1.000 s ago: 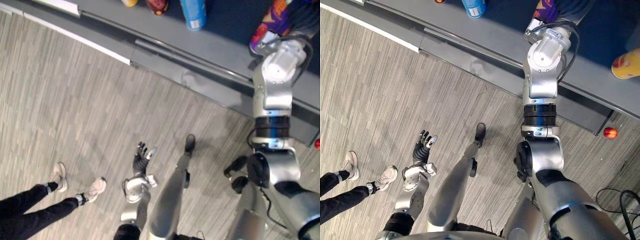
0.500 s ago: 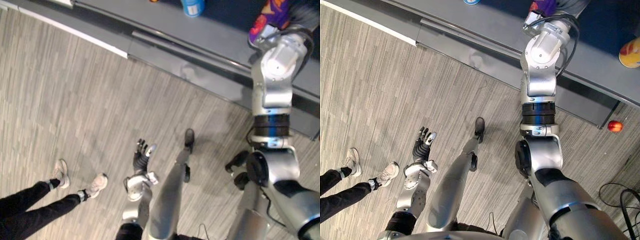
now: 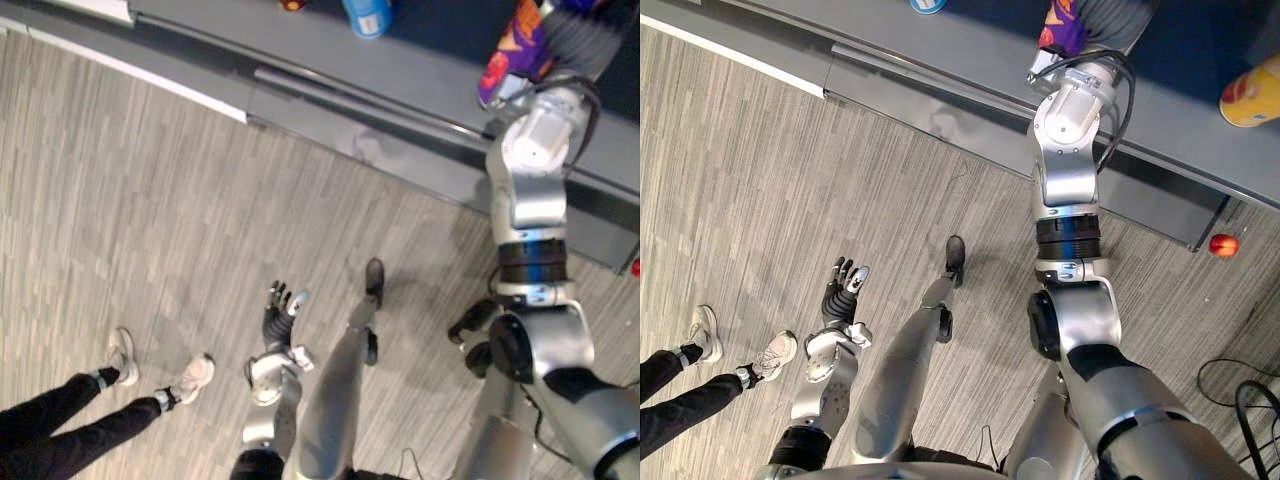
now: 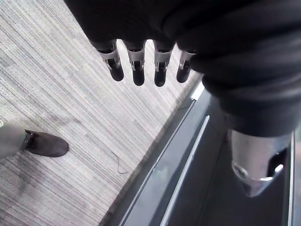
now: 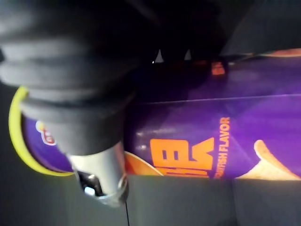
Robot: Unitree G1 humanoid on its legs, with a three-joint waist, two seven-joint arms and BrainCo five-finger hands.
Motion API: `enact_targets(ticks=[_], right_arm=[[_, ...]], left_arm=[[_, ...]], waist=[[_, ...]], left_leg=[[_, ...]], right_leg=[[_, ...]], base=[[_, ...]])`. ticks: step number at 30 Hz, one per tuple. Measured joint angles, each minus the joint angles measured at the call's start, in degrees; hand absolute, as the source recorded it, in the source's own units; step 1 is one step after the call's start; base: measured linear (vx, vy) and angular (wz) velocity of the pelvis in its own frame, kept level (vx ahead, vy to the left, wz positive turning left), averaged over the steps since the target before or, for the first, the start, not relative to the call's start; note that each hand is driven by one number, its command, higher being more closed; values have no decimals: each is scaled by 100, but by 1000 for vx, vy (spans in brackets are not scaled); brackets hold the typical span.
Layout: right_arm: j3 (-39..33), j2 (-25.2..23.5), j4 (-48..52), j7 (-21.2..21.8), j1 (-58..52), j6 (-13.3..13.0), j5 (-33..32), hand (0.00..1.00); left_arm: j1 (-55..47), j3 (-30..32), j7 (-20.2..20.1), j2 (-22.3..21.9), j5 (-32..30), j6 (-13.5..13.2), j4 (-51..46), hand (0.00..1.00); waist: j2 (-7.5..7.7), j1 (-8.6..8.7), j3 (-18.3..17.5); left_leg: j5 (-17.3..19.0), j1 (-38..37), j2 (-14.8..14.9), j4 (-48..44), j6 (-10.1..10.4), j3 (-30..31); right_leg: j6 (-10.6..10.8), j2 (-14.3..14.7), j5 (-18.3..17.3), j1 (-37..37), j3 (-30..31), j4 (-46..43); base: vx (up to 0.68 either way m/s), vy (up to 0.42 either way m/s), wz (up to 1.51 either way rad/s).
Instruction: Put the gum and the chips on the shelf.
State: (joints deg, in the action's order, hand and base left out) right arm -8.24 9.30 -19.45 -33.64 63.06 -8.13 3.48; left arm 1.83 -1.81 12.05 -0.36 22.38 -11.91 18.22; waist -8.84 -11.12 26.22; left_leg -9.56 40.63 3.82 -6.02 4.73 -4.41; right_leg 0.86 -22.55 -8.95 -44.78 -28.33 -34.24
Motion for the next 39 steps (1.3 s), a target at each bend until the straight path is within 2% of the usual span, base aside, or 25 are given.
enact_targets(ticks=[8,13,14,21,28,30,32,39], right_arm=[[197,-96,-172,83,-73,-73,-1,100],[205,-105,-171,129,-176,-216,0,100],[209,-110,-172,153,-211,-232,0,0],[207,-247,-611,179,-544,5,-6,0],[323,-366,-622,236,-607,12,-5,0],[418,-562,-622,241,-867,12,-5,0],[422,-587,-621,247,-915,12,-5,0],[417,-582,-622,241,-932,12,-6,0]], left_arm=[[-80,5,-2,2,1,-1,9,0],[-160,4,-1,2,1,-1,16,0],[-161,2,-1,1,0,-1,30,0],[-161,2,-1,2,1,-1,68,0],[-161,2,0,1,0,-1,69,0],[-175,45,10,11,0,0,219,0],[-176,23,10,6,0,2,245,0],[-176,29,10,7,0,2,247,0]], waist=[[36,9,-17],[79,13,-37],[106,14,-50],[136,27,-64],[136,42,-64],[257,161,-123],[310,152,-149],[323,155,-156]], left_leg=[[0,-102,92,80,29,-134],[-28,-105,96,95,5,-141],[-31,-105,96,93,1,-144],[-30,-104,111,97,3,-151],[-29,-104,174,84,5,-161],[-14,-198,211,72,23,-182],[-2,-198,238,68,39,-197],[4,-210,299,64,48,-227]], right_leg=[[-2,72,0,19,46,18],[-2,79,1,19,43,33],[-2,80,1,20,43,37],[-2,107,4,23,44,71],[-3,181,4,32,44,105],[-4,231,5,122,60,155],[-4,264,5,124,64,177],[-12,330,10,129,65,207]], base=[[-13,-59,-6],[-3,-45,0],[3,-41,-1],[-5,-44,-1],[-4,-69,-4],[-6,-132,-9],[-7,-72,-6],[5,-59,-4]])
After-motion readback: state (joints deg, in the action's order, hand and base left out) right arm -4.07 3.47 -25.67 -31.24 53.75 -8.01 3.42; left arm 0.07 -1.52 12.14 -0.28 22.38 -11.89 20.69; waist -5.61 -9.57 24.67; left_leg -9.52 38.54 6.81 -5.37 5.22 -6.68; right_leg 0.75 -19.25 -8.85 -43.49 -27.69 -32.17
